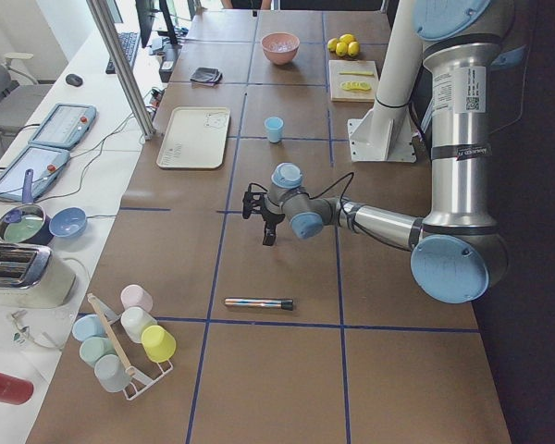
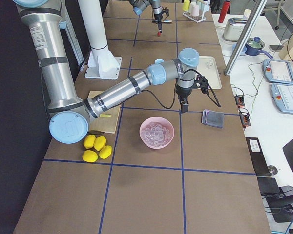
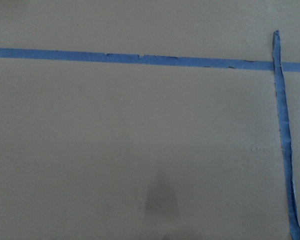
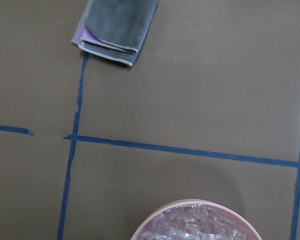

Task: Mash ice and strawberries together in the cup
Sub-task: 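Lower the left gripper onto the red strawberry and grasp it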

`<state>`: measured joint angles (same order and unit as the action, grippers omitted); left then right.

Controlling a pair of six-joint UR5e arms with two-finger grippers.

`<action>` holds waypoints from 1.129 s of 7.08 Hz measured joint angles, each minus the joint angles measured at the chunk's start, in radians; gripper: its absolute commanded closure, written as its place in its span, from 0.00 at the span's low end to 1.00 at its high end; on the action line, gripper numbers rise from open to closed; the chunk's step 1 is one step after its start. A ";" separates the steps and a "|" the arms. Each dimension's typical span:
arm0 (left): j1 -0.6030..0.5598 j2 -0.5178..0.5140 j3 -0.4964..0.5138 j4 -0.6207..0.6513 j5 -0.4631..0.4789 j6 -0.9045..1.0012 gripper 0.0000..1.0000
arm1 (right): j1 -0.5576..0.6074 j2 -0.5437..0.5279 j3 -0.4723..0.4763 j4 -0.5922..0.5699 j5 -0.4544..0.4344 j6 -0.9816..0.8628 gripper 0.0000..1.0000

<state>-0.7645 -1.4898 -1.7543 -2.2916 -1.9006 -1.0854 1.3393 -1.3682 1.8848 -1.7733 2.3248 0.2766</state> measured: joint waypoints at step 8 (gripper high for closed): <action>0.028 -0.005 0.023 0.004 0.005 -0.004 0.40 | 0.029 -0.027 0.000 0.000 0.027 -0.007 0.01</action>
<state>-0.7364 -1.4951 -1.7308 -2.2873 -1.8955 -1.0889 1.3684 -1.3949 1.8848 -1.7733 2.3516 0.2699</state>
